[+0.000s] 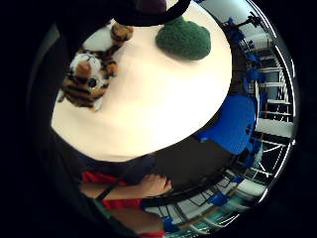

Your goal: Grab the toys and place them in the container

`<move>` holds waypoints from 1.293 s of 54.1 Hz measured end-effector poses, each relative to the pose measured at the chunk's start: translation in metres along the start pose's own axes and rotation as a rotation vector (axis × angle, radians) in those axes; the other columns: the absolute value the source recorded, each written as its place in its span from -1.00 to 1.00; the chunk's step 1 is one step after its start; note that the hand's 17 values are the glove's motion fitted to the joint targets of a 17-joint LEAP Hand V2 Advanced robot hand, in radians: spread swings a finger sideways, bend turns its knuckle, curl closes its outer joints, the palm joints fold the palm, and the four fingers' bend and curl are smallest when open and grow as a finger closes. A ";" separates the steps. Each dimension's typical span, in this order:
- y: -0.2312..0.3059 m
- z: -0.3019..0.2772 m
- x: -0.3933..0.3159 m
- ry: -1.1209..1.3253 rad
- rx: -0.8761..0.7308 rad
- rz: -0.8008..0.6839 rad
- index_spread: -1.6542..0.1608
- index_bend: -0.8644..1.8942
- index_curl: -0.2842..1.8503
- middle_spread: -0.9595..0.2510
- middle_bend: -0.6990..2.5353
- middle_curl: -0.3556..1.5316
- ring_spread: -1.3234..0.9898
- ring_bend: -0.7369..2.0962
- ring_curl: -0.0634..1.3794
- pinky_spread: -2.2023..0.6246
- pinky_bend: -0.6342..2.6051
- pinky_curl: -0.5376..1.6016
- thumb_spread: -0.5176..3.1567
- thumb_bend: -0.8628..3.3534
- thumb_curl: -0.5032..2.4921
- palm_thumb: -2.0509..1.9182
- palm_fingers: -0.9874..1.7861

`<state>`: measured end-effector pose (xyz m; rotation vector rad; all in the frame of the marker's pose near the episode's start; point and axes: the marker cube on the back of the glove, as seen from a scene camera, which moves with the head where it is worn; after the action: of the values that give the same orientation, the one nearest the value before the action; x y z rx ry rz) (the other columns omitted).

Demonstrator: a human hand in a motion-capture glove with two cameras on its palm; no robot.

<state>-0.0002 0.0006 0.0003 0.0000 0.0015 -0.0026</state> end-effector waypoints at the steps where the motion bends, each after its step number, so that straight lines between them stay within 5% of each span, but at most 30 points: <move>1: 0.000 0.000 0.000 0.000 0.000 0.000 0.66 -0.27 -0.71 0.51 -0.51 -0.61 0.11 -0.34 -0.89 0.56 -0.28 -0.40 -0.49 -0.61 -0.66 0.00 -0.22; 19: -0.003 0.006 0.003 -0.025 -0.004 0.006 0.46 -0.24 -0.58 0.42 -0.47 -0.51 0.07 -0.29 -0.75 0.57 -0.15 -0.26 -0.16 -0.62 -0.60 -0.01 -0.31; 57: -0.078 0.069 0.003 0.168 -0.223 0.084 0.46 -0.29 -0.53 0.51 -0.52 -0.47 0.15 -0.36 -0.66 0.63 0.10 -0.13 -0.12 -0.61 -0.54 0.02 -0.45; 70: -0.084 0.083 0.003 0.251 -0.288 0.087 0.41 -0.17 -0.48 0.53 -0.51 -0.53 0.13 -0.12 -0.53 0.48 0.15 -0.12 -0.09 -0.59 -0.50 0.04 -0.24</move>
<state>0.0027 -0.0833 0.0837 -0.2879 0.2527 0.0843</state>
